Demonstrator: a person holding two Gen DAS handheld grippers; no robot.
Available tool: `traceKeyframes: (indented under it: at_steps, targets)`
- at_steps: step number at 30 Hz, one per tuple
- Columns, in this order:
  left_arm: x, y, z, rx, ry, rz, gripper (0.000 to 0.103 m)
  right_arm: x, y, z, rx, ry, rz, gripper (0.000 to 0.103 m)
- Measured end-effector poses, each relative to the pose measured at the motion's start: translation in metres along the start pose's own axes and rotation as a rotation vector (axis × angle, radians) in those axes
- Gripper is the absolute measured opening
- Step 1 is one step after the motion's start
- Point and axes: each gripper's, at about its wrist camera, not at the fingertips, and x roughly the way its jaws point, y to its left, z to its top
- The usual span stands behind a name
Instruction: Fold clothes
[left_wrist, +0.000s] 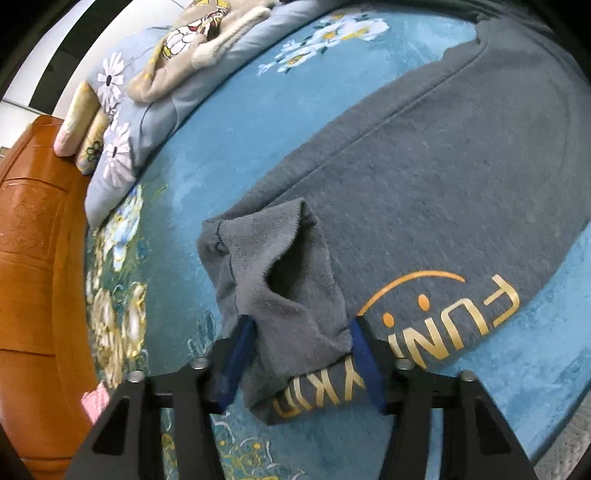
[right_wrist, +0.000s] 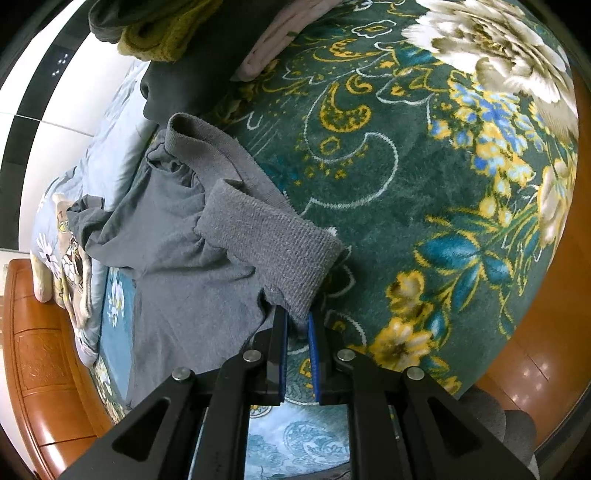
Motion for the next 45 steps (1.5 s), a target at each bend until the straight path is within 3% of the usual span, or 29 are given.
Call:
traceKeyframes:
  at_steps: [2, 5, 8, 11, 14, 18, 21, 25, 27, 31, 36, 40, 45]
  targets:
    - [-0.002, 0.003, 0.001, -0.005, -0.007, -0.003, 0.017, 0.000, 0.000, 0.000, -0.001, 0.001, -0.002, 0.010]
    - [-0.002, 0.021, 0.001, -0.095, -0.028, -0.057, 0.012, -0.001, 0.000, 0.003, -0.025, 0.018, 0.016, 0.010]
    - [-0.010, 0.062, -0.006, -0.328, -0.070, -0.142, 0.011, -0.003, 0.001, 0.003, -0.028, 0.014, 0.019, 0.010]
    - [-0.021, 0.116, -0.032, -0.678, -0.119, -0.210, 0.011, -0.004, 0.002, 0.003, -0.028, 0.010, 0.021, 0.010]
    - [-0.009, 0.159, -0.072, -0.976, -0.103, -0.231, 0.010, -0.004, 0.002, 0.003, -0.027, 0.008, 0.020, 0.010]
    - [0.017, 0.179, -0.114, -1.201, -0.040, -0.272, 0.009, -0.002, 0.001, 0.004, -0.024, 0.013, 0.018, 0.010]
    - [0.017, 0.179, -0.130, -1.296, -0.059, -0.314, 0.009, -0.006, 0.002, 0.003, -0.031, -0.008, 0.015, 0.010]
    - [0.015, 0.181, -0.137, -1.320, -0.062, -0.293, 0.007, -0.015, 0.010, 0.005, -0.067, -0.029, 0.022, 0.010]
    - [0.024, 0.183, -0.140, -1.324, -0.027, -0.270, 0.001, -0.014, 0.009, 0.007, -0.068, -0.026, 0.013, 0.010]
    - [0.037, 0.184, -0.145, -1.348, 0.015, -0.272, 0.001, -0.003, 0.000, 0.005, -0.034, 0.004, 0.013, 0.010]
    - [0.023, 0.193, -0.132, -1.376, -0.029, -0.252, 0.001, -0.005, -0.007, 0.003, -0.009, 0.012, 0.015, 0.011]
    - [0.014, 0.188, -0.073, -1.252, -0.112, -0.288, 0.002, -0.016, -0.015, 0.009, 0.016, 0.014, -0.039, 0.014]
    - [0.025, 0.153, 0.060, -1.042, -0.169, -0.454, 0.004, -0.027, -0.015, 0.020, 0.051, -0.012, -0.061, 0.014]
